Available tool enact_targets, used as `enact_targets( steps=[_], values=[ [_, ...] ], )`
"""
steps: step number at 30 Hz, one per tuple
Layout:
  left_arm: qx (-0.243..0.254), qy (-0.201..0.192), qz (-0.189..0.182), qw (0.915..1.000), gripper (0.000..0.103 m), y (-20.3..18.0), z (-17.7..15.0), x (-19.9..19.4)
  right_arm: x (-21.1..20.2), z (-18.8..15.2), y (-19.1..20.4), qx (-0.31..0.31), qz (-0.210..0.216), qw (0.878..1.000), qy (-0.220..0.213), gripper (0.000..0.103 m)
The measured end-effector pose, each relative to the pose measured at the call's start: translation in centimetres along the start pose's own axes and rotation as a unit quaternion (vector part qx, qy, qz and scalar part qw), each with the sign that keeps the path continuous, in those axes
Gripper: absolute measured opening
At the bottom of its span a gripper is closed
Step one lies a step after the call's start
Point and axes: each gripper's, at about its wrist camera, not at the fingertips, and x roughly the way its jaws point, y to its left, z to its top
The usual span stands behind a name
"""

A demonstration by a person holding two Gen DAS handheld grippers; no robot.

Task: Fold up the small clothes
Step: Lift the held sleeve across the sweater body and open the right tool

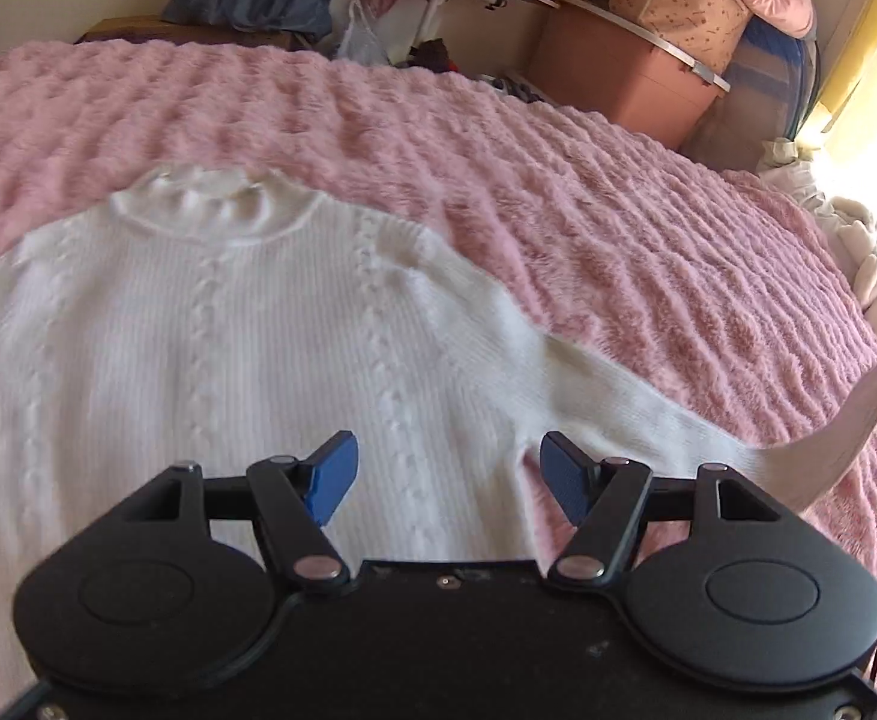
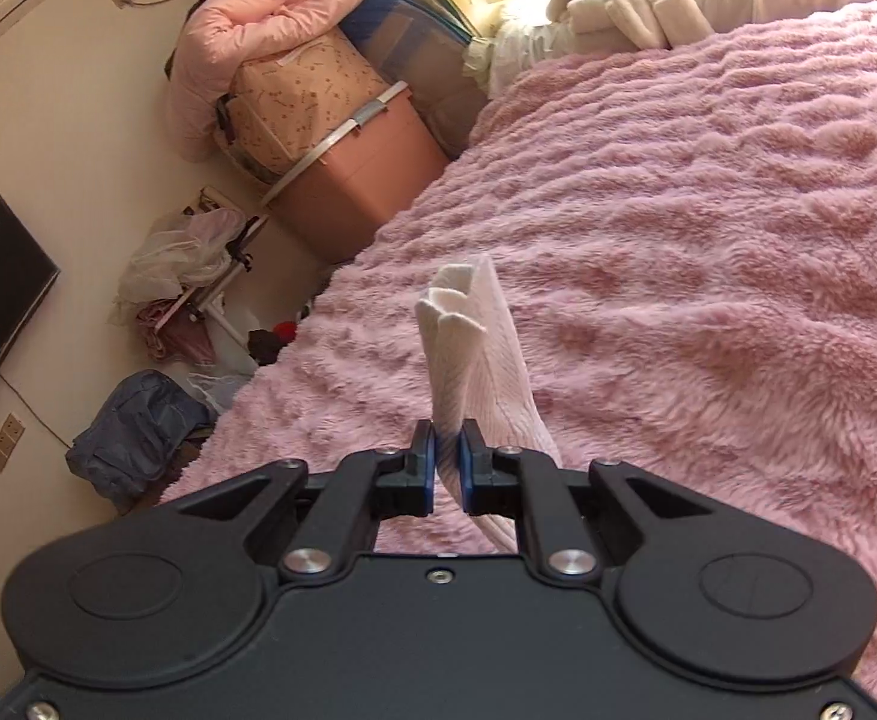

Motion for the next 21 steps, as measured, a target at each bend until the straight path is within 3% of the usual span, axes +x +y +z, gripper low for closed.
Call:
enact_targets(
  steps=[4, 11, 17, 21],
  values=[
    [-0.032, 0.03, 0.02, 0.9988, 0.071, 5.3, -4.5, -3.4, 0.7, -1.9, 5.1, -0.015, 0.055, 0.998, 0.01, 0.009],
    [-0.131, 0.046, -0.011, 0.9902, 0.071, 11.2, -10.7, -8.2, 2.2, -7.7, 14.7, -0.05, 0.155, 0.985, 0.059, 0.009],
    [-0.182, 0.034, -0.021, 0.9825, 0.071, 13.6, -13.6, -12.0, 3.1, -14.6, 22.3, -0.096, 0.24, 0.958, 0.127, 0.009],
    [-0.21, 0.015, -0.013, 0.9775, 0.071, 15.1, -14.7, -14.8, 3.5, -19.9, 26.1, -0.122, 0.287, 0.934, 0.176, 0.009]
  ],
)
